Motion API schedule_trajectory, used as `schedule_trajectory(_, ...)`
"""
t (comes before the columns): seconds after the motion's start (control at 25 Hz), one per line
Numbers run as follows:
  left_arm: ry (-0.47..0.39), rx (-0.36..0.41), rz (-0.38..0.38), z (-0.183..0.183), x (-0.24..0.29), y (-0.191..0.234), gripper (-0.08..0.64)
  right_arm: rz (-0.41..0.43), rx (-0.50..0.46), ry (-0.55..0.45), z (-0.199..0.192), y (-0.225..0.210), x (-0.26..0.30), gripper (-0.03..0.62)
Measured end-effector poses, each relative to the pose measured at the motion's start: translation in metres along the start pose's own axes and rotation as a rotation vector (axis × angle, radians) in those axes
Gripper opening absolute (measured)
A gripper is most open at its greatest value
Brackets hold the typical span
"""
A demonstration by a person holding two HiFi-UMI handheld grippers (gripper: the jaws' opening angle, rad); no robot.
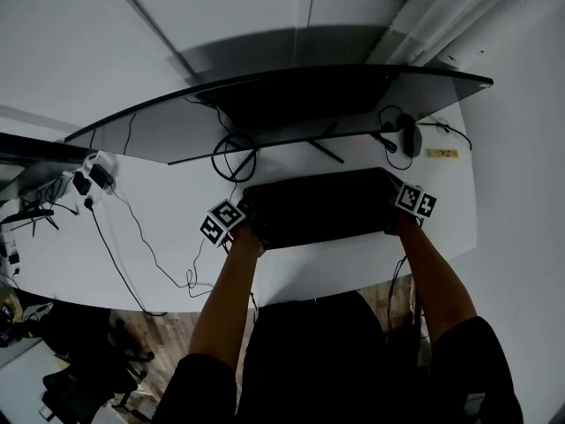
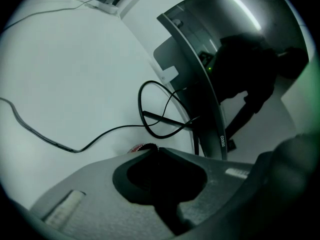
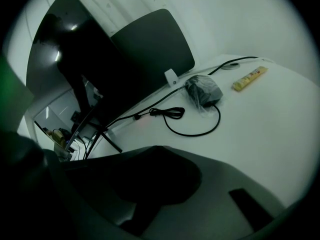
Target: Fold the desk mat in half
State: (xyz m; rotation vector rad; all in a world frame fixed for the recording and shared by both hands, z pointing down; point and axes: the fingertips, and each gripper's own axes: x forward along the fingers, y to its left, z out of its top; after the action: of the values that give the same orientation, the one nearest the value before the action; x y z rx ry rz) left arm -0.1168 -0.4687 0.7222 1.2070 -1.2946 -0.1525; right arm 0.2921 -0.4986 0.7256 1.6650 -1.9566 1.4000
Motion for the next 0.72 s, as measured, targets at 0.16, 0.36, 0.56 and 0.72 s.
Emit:
schedule_trajectory(0.16, -0.001, 0.052, 0.009, 0.001, 0.002, 0.001, 0.041, 0.002, -0.023, -0.016, 0.005, 0.006, 0.000, 0.000)
schedule_trajectory(0.36, 0.019, 0.090, -0.003, 0.000, 0.000, -0.004, 0.063, 0.031, 0.011, -0.072, 0.014, 0.018, -0.013, 0.000)
schedule_trajectory(0.56, 0.008, 0.125, -0.002, 0.007, -0.013, -0.003, 0.143, 0.085, 0.060, -0.114, 0.014, 0.038, -0.035, 0.000)
schedule_trajectory(0.72, -0.009, 0.158, 0.000, 0.019, -0.028, 0.000, 0.179, 0.130, 0.038, -0.121, 0.007, 0.053, -0.056, 0.000)
